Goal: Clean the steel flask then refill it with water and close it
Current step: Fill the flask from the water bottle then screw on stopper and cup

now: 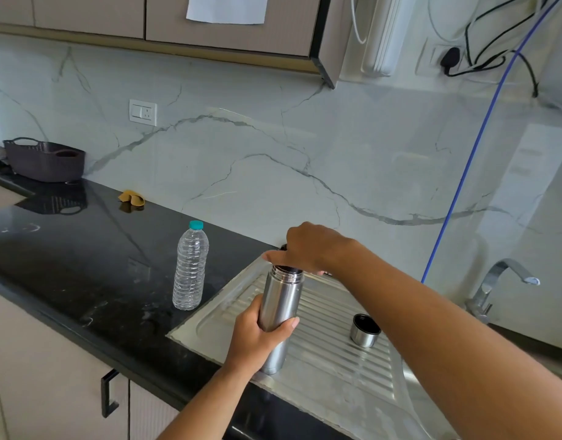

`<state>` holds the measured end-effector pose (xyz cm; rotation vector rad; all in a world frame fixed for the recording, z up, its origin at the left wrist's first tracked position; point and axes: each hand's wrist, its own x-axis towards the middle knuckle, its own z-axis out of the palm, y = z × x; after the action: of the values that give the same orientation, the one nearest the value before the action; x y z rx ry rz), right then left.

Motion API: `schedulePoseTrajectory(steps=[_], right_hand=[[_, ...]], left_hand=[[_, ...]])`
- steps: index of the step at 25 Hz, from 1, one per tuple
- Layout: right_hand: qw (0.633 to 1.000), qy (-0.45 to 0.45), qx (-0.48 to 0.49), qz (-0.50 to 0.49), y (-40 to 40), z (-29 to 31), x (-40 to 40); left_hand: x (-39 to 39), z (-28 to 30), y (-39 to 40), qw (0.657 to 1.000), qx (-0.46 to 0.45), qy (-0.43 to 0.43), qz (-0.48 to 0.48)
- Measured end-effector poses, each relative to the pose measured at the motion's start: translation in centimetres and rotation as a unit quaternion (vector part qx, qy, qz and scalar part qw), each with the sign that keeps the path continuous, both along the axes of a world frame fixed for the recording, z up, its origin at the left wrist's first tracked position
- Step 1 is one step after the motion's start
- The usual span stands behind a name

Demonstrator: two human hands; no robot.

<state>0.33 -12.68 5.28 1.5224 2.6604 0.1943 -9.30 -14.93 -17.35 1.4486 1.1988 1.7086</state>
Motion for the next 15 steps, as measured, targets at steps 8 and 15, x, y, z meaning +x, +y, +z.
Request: schedulePoseTrajectory(steps=[8,15], right_hand=[[0.999,-0.003,-0.052,0.012,-0.6,1.3,0.2],[0.990,0.023,-0.124,-0.055,0.0,2.2,0.6]], left_hand=[[0.0,0.0,0.2,1.000,-0.009,0.008,0.003],[0.1,-0.1,0.2,1.000,-0.015,0.006,0.009]])
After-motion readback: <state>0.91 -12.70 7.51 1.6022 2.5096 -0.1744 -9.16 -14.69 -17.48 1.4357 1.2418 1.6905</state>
